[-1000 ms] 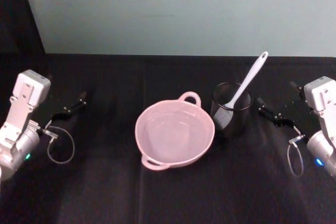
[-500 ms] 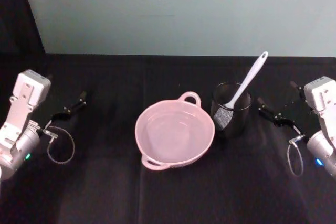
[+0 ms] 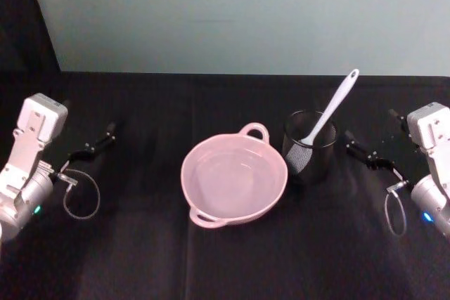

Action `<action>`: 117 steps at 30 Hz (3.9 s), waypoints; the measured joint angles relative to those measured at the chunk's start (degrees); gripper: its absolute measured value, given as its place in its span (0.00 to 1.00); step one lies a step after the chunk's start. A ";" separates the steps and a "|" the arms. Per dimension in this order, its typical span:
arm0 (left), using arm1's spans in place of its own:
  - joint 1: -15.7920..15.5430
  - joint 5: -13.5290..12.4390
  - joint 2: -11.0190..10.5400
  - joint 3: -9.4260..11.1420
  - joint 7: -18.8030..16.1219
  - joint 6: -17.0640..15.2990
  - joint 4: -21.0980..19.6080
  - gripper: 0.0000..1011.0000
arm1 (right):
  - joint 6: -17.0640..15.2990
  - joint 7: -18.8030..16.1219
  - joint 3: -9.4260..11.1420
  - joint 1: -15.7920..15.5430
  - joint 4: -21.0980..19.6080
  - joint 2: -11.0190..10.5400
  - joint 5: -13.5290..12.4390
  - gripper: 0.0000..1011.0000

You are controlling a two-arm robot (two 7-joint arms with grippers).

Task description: Use the one hand to pick up the spoon and stir the clear water in the bowl.

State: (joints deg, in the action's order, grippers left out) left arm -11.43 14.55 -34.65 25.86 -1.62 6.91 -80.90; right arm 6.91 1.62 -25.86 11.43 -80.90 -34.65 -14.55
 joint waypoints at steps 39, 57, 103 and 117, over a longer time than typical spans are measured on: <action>0.00 0.00 0.00 0.00 0.00 0.00 0.00 1.00 | -12.20 -21.09 13.01 -0.86 1.16 9.35 -34.96 0.99; 0.00 0.00 0.00 0.00 0.00 0.00 0.00 1.00 | -22.19 -24.59 12.54 10.24 11.53 11.79 -46.16 0.99; 0.00 0.00 0.00 0.00 0.00 0.00 0.00 1.00 | -10.62 -27.95 6.71 8.65 6.98 6.13 -44.54 0.12; 0.00 0.00 0.00 0.00 0.00 0.00 0.00 1.00 | -4.09 -21.69 6.12 6.12 -8.20 1.45 -28.78 0.12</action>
State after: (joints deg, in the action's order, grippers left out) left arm -11.43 14.55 -34.65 25.86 -1.62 6.91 -80.90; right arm 2.82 -20.07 -19.75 17.55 -89.10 -33.19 -43.32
